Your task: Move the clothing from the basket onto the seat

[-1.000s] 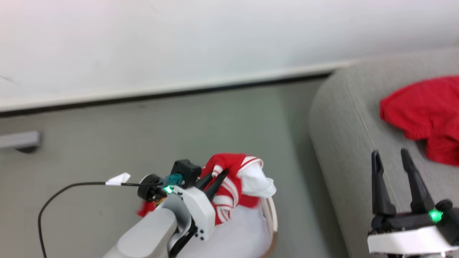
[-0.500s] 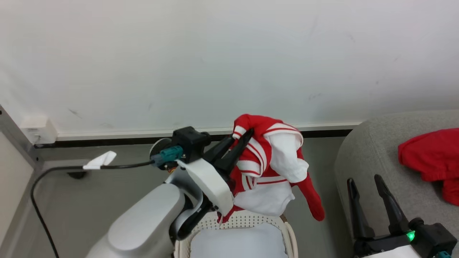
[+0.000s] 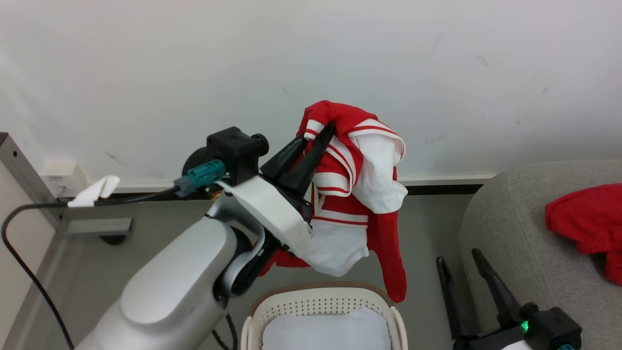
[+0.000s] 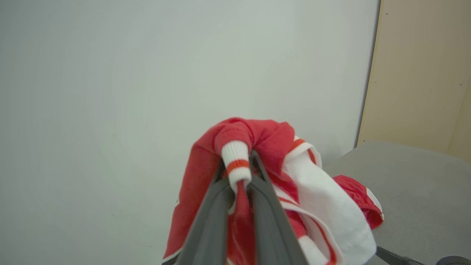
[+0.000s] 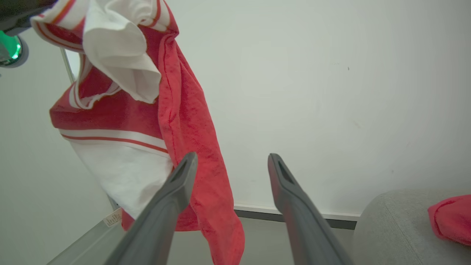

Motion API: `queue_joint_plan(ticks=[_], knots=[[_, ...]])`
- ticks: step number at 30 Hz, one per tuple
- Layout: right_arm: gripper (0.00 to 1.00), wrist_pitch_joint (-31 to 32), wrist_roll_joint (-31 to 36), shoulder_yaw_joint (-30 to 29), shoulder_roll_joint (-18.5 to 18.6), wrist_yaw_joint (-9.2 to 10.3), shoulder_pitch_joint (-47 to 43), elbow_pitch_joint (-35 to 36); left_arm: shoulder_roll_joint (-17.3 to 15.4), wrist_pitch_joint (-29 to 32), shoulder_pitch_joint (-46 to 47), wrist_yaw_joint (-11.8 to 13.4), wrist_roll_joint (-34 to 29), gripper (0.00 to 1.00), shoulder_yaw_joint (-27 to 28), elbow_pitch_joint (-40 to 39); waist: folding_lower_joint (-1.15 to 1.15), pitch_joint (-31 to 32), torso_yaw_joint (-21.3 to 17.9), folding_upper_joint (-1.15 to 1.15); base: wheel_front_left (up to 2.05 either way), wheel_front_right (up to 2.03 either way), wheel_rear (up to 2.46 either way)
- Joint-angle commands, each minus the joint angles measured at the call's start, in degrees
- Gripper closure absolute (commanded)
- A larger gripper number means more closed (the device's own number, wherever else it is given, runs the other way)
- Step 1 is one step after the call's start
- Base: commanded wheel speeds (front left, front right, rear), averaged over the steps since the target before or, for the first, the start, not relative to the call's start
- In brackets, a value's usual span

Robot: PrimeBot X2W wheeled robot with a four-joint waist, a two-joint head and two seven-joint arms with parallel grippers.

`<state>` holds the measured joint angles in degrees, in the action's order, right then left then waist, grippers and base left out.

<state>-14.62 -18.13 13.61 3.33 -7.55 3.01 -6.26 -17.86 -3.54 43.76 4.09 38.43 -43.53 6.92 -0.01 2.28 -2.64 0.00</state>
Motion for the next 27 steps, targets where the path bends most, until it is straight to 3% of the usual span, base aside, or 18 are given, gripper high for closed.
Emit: queue_joint_plan(ticks=[1,11,27], knots=[[0.00,0.34,0.16,0.73,0.44,0.13,0.57,-0.29,-0.39,-0.10,0.05,0.14,0.64,1.00,0.13,-0.37,0.01,0.02,0.06,0.00,0.00,0.00,0.00],[0.00,3.57,-0.19,7.05,2.98,0.14,6.80,-4.10,0.41,-0.70,-1.12,0.02,0.26,1.00,-1.29,-1.33,0.01,-0.22,1.74,0.00,0.00,0.00,0.00],[0.00,4.40,-1.89,11.46,2.44,0.13,17.55,-21.42,6.13,1.78,-2.83,-2.75,0.61,1.00,-9.04,-3.62,0.01,1.61,11.04,0.00,0.00,0.00,0.00]])
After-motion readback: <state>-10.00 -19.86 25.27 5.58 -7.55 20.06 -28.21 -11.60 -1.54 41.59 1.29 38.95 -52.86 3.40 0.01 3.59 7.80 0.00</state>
